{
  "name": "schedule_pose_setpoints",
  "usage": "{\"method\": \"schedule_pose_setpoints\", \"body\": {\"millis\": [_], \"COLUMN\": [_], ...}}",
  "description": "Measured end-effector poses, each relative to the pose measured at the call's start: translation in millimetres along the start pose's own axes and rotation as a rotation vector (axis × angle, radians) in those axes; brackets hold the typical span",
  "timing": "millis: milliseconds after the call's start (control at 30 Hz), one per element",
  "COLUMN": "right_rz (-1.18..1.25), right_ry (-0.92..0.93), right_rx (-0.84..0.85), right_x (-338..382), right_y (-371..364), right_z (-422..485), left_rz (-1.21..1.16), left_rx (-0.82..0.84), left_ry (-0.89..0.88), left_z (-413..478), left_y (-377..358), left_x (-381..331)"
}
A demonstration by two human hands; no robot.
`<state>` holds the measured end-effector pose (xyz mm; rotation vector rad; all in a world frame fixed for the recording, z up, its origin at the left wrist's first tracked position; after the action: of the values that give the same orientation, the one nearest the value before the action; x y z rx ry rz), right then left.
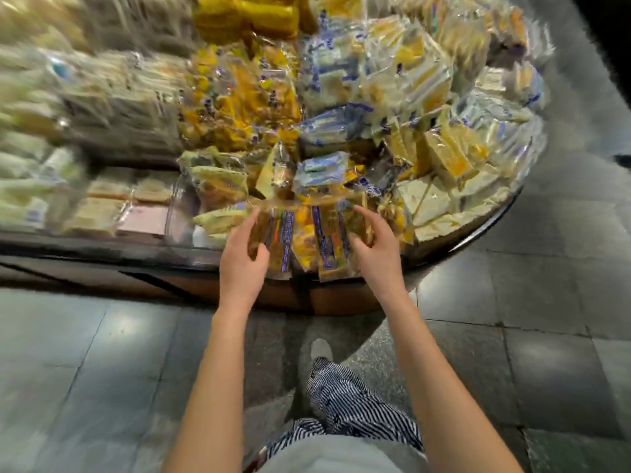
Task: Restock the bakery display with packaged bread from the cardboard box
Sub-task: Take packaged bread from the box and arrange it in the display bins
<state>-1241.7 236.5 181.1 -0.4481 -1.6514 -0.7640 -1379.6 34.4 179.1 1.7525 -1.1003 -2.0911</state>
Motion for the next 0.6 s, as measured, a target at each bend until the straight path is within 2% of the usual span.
{"method": "schedule_pose_setpoints", "body": {"millis": [167, 300, 467, 600], "right_rz": [-0.024, -0.057, -0.002, 0.012], "right_ry": [0.042, 0.054, 0.036, 0.019], "right_rx": [0.089, 0.120, 0.245, 0.350], "right_x": [30.8, 51.0, 62.9, 62.9], "right_y": [-79.5, -135.1, -223.7, -286.4], "right_z": [67.8, 105.9, 125.7, 121.9], "left_rz": [0.015, 0.010, -0.009, -0.075], "left_rx": [-0.069, -0.186, -0.379, -0.424], "left_ry": [0.029, 0.140, 0.315, 0.432], "left_z": [61.4, 91.4, 86.3, 76.1], "left_y": [39.1, 97.8, 164.3, 177.8], "left_x": [18.5, 62.7, 132.6, 176.5]}}
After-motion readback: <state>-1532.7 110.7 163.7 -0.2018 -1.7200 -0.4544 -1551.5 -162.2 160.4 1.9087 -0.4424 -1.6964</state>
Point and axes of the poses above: each hand's wrist, its own z-axis towards the middle knuckle, its own y-axis out of the back of the hand, x = y × z, the point moved 9 cm from there along z, towards the middle knuckle, and after that the axes turned 6 degrees about z, right-handed, at the moved point
